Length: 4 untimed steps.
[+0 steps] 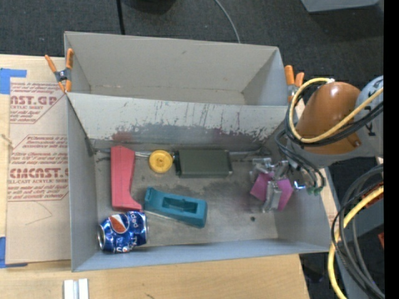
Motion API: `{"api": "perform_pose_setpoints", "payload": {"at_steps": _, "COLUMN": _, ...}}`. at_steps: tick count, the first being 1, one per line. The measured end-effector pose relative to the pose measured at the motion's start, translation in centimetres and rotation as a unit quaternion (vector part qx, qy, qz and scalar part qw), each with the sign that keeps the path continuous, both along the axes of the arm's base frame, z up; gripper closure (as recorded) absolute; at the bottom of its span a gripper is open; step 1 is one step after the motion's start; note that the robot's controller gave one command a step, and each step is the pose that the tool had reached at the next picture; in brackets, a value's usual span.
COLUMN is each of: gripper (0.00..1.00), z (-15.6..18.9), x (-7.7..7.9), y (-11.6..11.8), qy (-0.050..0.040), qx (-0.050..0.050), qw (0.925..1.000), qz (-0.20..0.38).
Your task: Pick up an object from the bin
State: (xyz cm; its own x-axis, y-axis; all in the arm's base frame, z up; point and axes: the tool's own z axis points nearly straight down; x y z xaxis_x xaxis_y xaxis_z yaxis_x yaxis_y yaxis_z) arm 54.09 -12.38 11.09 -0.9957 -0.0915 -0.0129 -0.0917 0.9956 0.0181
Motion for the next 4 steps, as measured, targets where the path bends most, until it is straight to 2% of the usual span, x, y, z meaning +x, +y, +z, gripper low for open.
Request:
{"api": "perform_pose_setpoints", "payload": {"at_steps": 1, "gripper": 1.00, "z": -2.5, "x": -0.1, "y": 1.0, "qy": 0.0001, "qx": 0.005, "qw": 1.0000, "qz": 0.002}}
{"api": "perform_pose_setpoints", "payload": {"at_steps": 2, "gripper": 1.00, "z": 3.2, "x": -1.4, "y": 1.4, "qy": 0.0002, "qx": 0.001, "qw": 1.0000, "qz": 0.000}}
{"api": "perform_pose_setpoints", "payload": {"at_steps": 3, "gripper": 1.00, "z": 3.2, "x": -1.4, "y": 1.4, "qy": 0.0002, "qx": 0.000, "qw": 1.0000, "qz": 0.000}}
{"api": "perform_pose_setpoints", "payload": {"at_steps": 4, "gripper": 1.00, "z": 6.8, "x": 1.3, "y": 8.7, "qy": -0.0009, "qx": 0.001, "qw": 1.0000, "qz": 0.006}}
